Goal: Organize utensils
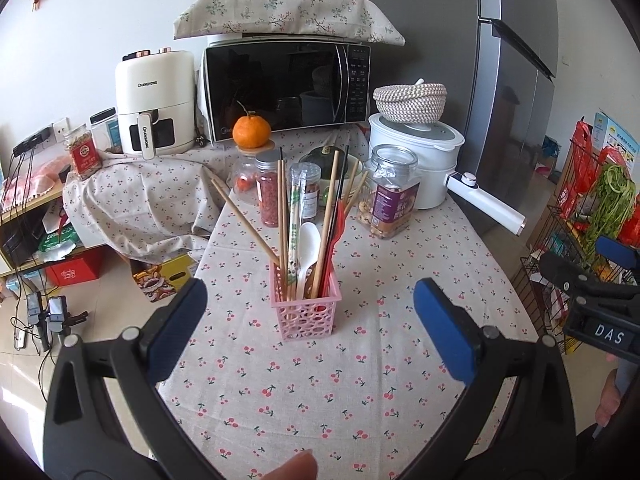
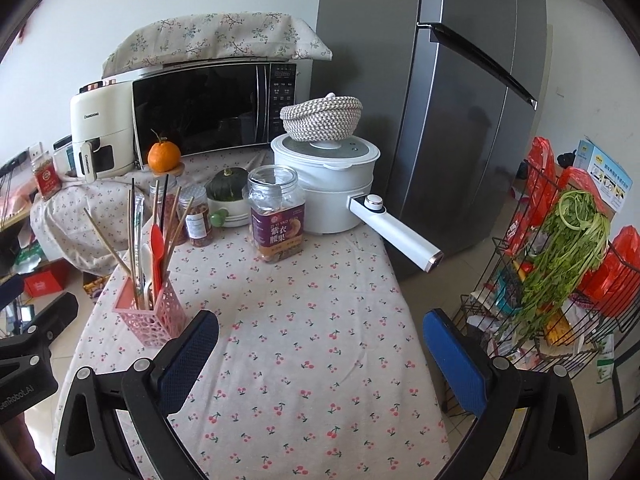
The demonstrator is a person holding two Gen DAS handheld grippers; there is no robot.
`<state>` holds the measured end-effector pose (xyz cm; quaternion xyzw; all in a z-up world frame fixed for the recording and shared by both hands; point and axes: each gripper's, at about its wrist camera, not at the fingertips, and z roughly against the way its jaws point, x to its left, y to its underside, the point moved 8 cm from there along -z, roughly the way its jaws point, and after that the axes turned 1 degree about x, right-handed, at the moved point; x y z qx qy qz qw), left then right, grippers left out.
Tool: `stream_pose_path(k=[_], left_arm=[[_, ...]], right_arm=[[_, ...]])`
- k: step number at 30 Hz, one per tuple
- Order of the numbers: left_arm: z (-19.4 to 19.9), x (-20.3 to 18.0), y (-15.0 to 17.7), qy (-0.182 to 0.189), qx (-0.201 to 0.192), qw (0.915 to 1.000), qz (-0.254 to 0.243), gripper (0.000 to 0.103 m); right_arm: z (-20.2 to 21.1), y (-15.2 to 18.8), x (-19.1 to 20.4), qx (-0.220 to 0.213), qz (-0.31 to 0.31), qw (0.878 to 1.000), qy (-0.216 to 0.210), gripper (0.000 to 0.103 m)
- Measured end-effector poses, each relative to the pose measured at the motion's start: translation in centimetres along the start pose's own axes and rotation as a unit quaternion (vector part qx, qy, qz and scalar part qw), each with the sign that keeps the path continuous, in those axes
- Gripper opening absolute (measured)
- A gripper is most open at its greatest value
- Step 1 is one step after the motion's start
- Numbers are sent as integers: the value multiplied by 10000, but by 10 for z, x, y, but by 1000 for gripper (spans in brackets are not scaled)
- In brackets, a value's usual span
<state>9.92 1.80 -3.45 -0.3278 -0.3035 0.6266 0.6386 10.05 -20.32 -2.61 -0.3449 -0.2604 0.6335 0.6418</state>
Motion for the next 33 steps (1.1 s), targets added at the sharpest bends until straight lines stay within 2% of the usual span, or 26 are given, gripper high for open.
stream_pose_path(k=[33], left_arm=[[0, -4, 1, 118, 10, 9999, -50, 103]], right_arm=[[-1, 3, 3, 44, -53, 10000, -59, 103]])
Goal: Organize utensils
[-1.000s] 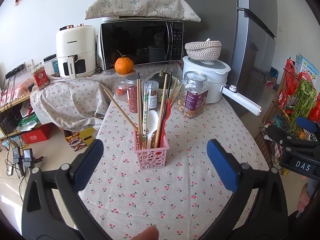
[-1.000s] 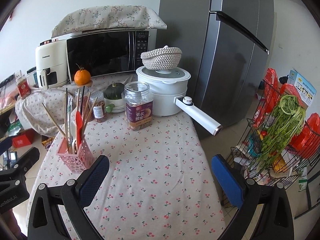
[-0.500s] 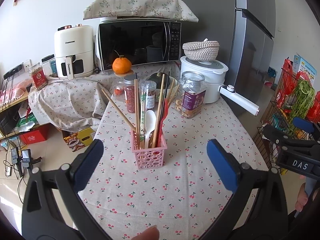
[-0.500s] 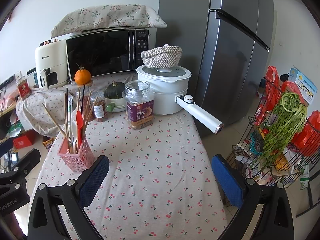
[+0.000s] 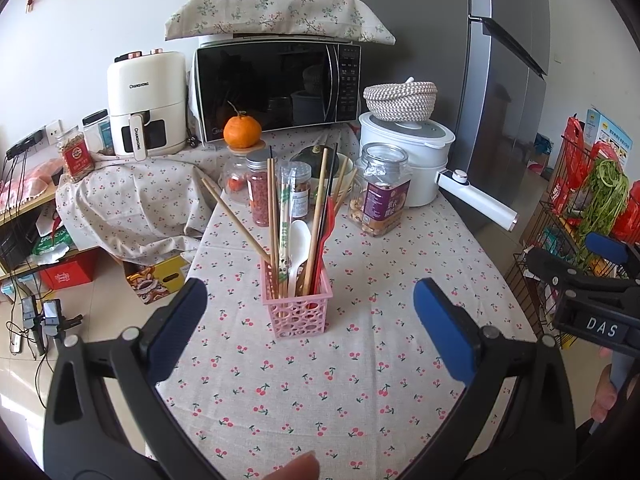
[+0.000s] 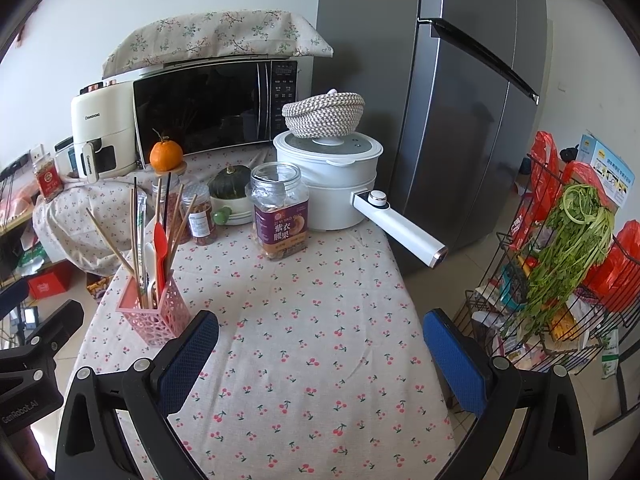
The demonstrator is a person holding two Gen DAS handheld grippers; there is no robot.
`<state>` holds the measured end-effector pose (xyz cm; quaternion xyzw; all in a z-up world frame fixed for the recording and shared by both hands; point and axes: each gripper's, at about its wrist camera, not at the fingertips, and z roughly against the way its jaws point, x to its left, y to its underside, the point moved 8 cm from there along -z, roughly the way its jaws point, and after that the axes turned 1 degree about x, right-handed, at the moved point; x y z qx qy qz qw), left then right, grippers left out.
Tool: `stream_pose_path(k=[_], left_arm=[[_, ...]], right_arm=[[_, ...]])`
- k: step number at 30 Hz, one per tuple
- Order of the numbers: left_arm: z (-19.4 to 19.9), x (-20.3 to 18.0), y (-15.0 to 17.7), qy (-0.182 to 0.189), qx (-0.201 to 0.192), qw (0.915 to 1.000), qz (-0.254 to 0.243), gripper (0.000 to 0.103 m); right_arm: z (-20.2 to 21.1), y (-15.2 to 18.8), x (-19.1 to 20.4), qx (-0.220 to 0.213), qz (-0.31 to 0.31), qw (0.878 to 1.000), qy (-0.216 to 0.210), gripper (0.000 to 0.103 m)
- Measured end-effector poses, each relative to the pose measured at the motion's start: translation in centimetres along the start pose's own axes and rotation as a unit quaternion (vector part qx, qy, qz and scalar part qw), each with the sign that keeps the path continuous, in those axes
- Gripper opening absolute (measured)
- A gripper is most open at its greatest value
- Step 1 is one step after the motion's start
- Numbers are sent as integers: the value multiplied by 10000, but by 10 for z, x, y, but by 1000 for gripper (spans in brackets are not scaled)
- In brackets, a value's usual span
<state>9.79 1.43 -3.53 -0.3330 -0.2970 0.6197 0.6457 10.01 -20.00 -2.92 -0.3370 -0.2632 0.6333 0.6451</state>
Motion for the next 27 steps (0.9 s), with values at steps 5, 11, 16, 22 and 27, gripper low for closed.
stream_pose_path(k=[5, 11, 16, 22, 27], left_arm=[[0, 0, 0, 1, -1, 10000, -3, 103], [0, -1, 0, 4, -4, 10000, 2, 103], [1, -1, 0, 2, -4, 10000, -6, 103], [1, -2, 0, -1, -1, 10000, -34, 103], [2, -3, -2, 10, -16, 10000, -75, 103]], right_arm=[[1, 0, 0, -6, -8, 10000, -2, 103], [0, 0, 1, 0, -10, 10000, -15, 103], [0, 0, 1, 5, -12, 10000, -16, 103], [0, 0, 0, 3, -13, 10000, -11, 103], [-1, 1, 2, 28, -41, 10000, -21, 103]])
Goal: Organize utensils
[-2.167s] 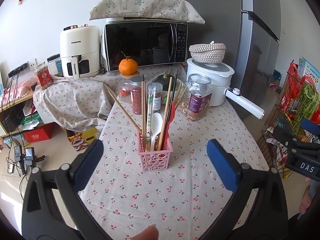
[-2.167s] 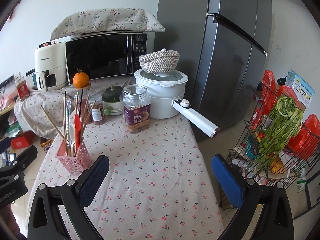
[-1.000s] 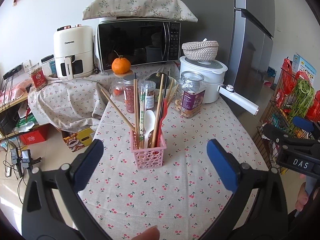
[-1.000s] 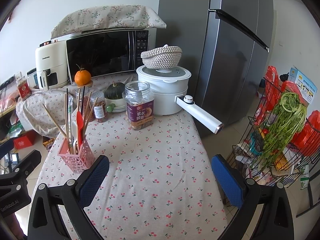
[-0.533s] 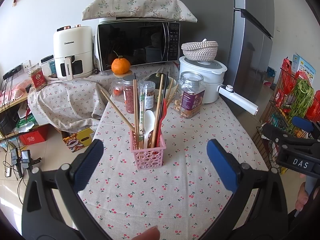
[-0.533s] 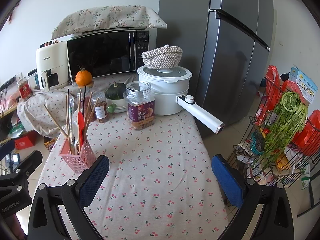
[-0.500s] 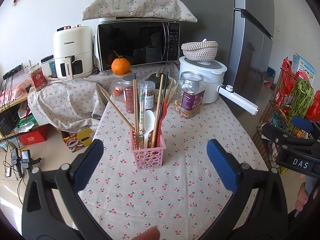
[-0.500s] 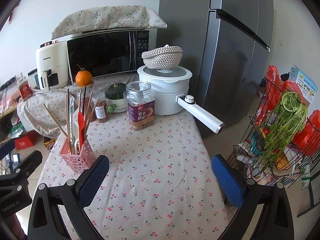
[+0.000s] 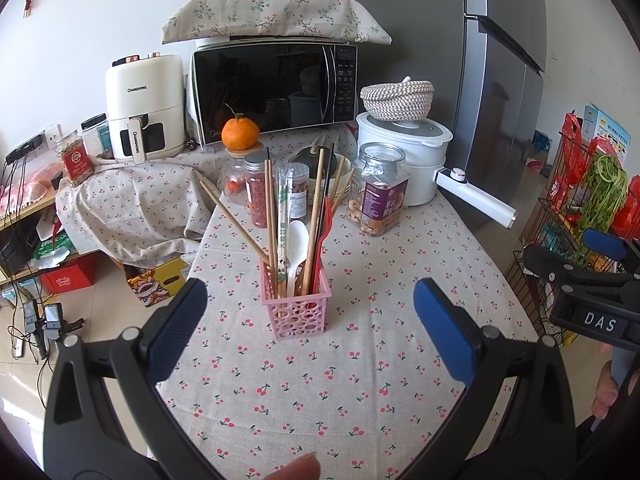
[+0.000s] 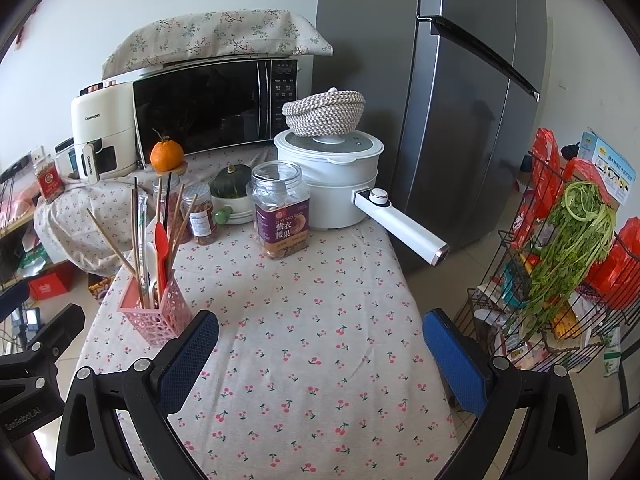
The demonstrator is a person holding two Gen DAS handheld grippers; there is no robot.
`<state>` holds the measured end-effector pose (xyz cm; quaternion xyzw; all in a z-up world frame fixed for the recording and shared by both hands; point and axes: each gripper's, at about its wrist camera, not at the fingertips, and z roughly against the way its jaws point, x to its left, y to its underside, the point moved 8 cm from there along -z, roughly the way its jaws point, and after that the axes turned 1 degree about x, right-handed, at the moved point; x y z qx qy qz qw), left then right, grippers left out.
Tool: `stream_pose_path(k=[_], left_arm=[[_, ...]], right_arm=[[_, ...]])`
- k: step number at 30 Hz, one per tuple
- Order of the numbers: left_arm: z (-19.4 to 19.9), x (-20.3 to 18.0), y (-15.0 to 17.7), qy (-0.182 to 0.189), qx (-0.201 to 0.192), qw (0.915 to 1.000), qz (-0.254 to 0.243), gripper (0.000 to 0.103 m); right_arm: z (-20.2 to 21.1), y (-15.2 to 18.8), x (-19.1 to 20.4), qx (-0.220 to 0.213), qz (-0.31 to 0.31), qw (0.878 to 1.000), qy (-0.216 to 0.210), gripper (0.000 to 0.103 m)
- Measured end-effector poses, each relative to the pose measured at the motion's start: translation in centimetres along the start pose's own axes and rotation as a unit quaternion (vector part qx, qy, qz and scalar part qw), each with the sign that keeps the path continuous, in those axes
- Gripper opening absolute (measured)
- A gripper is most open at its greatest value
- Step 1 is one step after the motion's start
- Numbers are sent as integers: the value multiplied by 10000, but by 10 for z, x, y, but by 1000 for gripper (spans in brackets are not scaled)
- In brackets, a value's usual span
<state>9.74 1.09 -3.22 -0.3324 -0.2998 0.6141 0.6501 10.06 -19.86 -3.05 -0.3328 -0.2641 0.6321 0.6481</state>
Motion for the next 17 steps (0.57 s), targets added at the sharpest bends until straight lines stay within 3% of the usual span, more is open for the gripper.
stream_pose_path(k=[17], left_arm=[[-2, 2, 2, 54, 61, 10000, 4, 103]], right_arm=[[-3, 3, 1, 60, -12, 10000, -33, 103]])
